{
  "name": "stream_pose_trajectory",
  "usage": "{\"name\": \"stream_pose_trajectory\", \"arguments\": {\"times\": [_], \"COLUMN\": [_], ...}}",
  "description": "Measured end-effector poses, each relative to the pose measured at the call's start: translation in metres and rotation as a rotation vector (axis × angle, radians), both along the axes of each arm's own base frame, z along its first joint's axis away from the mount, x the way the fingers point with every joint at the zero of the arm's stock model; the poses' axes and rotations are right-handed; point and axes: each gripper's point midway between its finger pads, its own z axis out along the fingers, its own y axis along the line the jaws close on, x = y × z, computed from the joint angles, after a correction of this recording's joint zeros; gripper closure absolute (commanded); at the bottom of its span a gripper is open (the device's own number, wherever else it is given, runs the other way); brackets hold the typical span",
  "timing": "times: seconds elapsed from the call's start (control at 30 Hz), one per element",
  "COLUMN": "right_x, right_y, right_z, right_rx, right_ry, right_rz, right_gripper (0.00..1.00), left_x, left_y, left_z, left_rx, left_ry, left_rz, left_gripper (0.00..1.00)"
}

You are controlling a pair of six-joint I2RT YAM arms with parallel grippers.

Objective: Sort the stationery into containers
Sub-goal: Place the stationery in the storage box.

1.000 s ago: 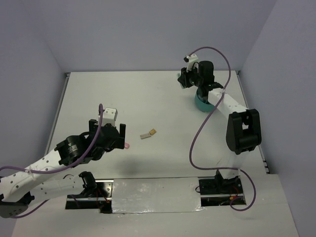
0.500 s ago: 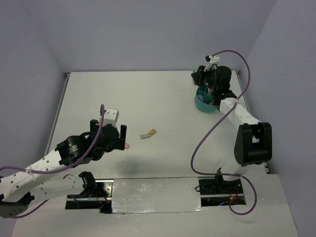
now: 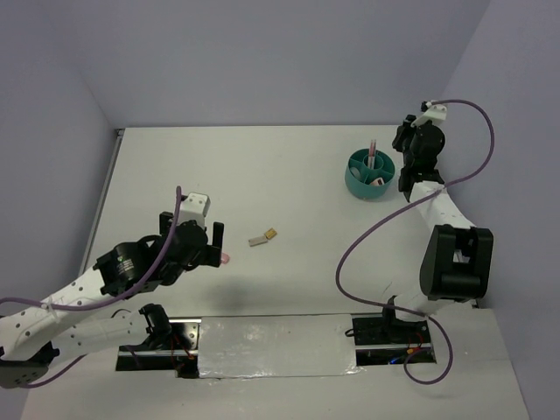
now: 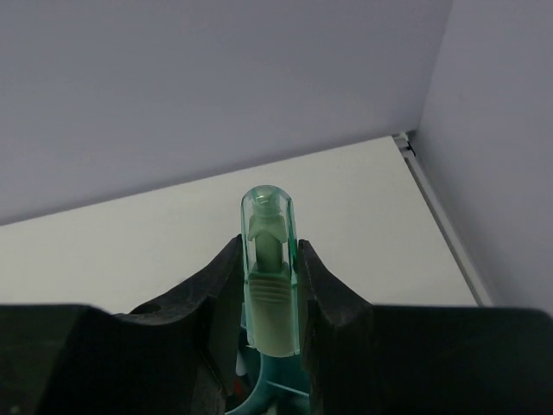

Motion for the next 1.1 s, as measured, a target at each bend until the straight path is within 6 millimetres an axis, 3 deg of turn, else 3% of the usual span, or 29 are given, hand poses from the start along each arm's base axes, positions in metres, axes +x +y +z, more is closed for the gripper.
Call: {"name": "stream_pose_trajectory", "arguments": {"times": [0.27,0.53,0.87,1.1], "right_x": [0.007,0.014,0.020,0.021], "right_y": [-0.026,-0.021,-0.011,-0.009], "right_z": [-0.047,-0.099,-0.107,-0.111], "right_rx": [0.055,0.157,0.195,0.210], "right_ry": [0.084,0.199,0.222,0.230], "right_rz": [-0.022,0.053,0.113,0.124], "right_gripper": [1.00,0.99,0.96,0.82], "left_x": [-0.003,-0.003,-0.004,-0.005], "left_y": [-0.004,-0.008,-0.010,-0.010], "left_z": [0.004,0.002,0.002,0.002], "left_rx": [-0.040,-0.033,-0.039,-0.042], "left_ry": [-0.008,-0.001,0.004,0.004], "left_rz": [-0.032,-0.054,-0.062,-0.065], "left_gripper": [0.01,0.01,0.01,0.01]}}
